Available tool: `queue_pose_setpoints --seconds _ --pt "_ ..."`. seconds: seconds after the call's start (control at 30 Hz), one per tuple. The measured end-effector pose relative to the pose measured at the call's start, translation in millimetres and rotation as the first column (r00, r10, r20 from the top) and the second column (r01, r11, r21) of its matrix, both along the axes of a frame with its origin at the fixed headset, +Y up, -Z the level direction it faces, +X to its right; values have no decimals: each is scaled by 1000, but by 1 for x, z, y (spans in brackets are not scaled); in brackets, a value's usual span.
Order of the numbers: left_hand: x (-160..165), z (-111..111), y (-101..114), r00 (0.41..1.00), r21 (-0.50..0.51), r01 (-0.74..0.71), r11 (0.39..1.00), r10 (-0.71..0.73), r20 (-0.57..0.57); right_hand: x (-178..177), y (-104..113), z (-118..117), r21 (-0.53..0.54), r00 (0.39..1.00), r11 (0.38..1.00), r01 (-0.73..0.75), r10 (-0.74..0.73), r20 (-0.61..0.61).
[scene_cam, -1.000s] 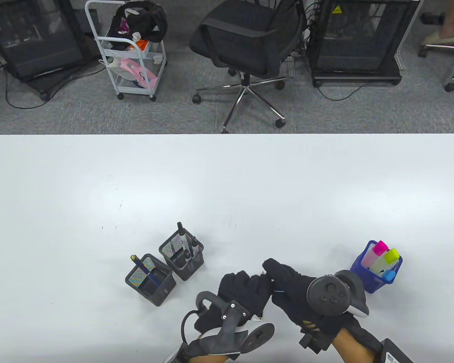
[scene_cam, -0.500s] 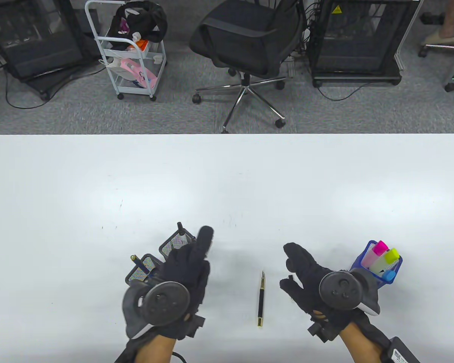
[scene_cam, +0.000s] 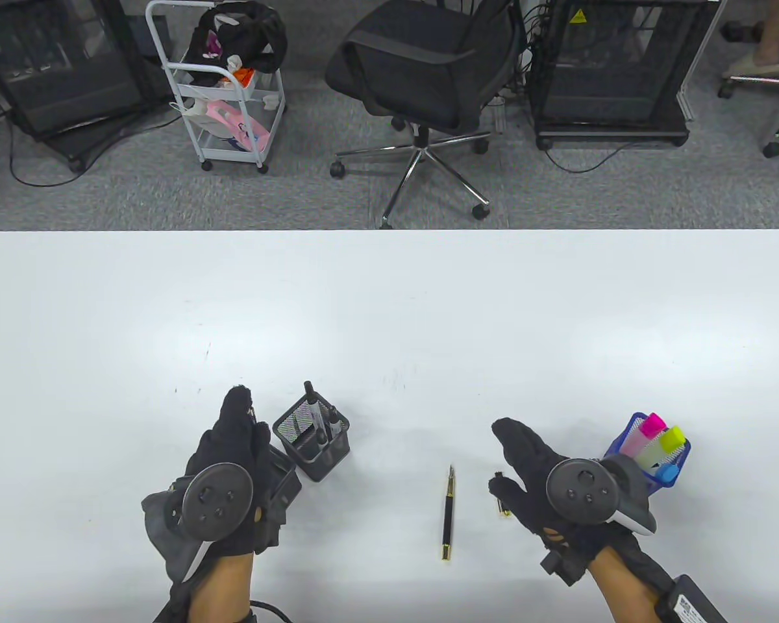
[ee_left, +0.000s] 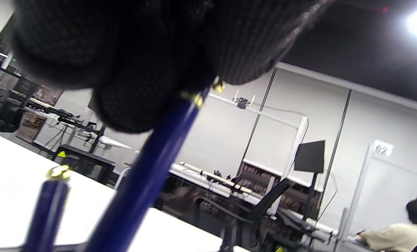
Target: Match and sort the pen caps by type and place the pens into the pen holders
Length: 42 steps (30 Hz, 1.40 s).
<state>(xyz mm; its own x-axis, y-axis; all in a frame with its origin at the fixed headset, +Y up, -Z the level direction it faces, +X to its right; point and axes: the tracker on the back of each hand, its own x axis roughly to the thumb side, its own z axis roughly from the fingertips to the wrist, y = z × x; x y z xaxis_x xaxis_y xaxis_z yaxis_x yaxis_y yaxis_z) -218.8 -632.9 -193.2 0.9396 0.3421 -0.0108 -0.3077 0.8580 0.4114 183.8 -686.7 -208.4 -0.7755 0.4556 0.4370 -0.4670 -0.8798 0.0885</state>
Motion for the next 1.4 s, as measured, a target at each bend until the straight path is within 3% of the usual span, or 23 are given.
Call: queue_pose_setpoints --seconds 0.33,0.5,0.67,0.77,0.93,1.2,1.4 --pt "6 -8 -14 995 -154 61 986 -73 -72 0 0 -1 -17 1000 999 -31 31 -2" --pt "21 0 -2 991 -75 114 991 -119 -61 1 0 -1 -18 1000 999 -28 28 3" --pt "79 15 13 982 11 152 988 -152 113 3 -1 -2 -27 999 999 -33 34 19" --pt "122 18 -1 950 -35 182 983 -167 264 6 -2 -3 -36 999 998 -43 44 29" --pt "177 18 -44 876 -181 281 942 -175 450 12 -4 -6 -54 998 997 -47 49 45" --pt "223 7 -96 814 -298 452 841 -252 523 12 -5 -7 -71 996 995 -64 68 51" --pt "239 9 -112 783 -344 532 774 -294 549 14 -7 -8 -87 996 994 -69 74 58"
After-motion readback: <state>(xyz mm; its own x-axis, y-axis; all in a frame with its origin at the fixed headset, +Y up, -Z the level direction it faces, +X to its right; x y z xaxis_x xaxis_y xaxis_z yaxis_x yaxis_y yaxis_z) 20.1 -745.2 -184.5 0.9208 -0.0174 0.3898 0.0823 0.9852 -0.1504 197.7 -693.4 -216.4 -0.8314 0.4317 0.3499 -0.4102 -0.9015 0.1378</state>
